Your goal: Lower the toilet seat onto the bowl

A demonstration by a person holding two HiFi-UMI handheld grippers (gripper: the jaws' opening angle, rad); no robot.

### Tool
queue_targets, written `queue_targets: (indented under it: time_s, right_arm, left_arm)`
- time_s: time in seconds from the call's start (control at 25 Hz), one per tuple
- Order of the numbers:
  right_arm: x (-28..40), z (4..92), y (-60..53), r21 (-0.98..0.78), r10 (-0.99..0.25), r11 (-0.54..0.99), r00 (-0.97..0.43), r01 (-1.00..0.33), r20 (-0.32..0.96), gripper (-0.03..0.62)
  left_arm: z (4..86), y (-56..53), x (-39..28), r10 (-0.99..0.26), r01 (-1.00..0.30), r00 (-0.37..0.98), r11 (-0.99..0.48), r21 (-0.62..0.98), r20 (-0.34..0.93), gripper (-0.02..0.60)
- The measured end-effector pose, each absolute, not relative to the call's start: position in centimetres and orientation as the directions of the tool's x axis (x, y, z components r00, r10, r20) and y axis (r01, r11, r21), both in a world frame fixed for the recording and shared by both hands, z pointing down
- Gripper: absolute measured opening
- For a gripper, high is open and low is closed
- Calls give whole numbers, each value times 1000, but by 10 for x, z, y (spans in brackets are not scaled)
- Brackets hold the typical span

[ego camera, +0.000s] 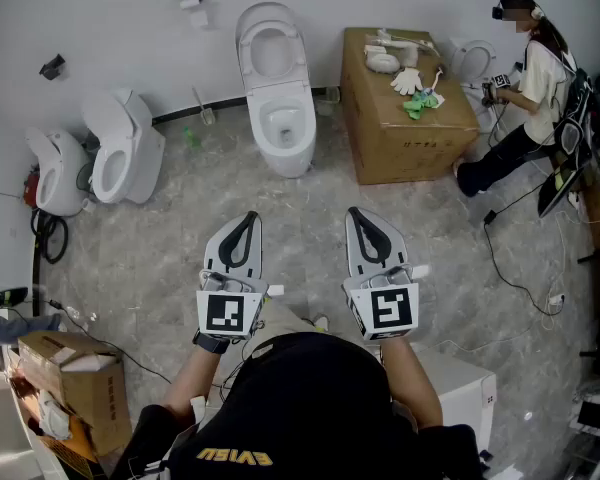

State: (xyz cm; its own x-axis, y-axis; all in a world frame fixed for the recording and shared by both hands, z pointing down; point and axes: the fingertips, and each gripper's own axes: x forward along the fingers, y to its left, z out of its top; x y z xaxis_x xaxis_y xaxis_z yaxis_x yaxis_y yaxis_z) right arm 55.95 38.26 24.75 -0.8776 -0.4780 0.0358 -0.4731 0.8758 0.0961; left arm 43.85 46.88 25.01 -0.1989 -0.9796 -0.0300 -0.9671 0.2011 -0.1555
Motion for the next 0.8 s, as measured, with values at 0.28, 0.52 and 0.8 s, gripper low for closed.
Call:
queue_targets:
  time_s: [0.28,0.52,0.8]
  right_arm:
    - [570,258,388,80,-508,860,-860,-503,53,-6]
    - [569,259,391,92,-497,867,-866,-491,61,-5]
    - [566,262,391,104,-488,871,-870,-480,68,-3]
  left_arm:
    - [252,479,443,-987,-982,-148,153,-106,-54,12]
    - [260,491,439,-991,-984,-130,132,-121,-29,12]
    - [255,484,444,-995,-971,-102,103,-218,-14,12]
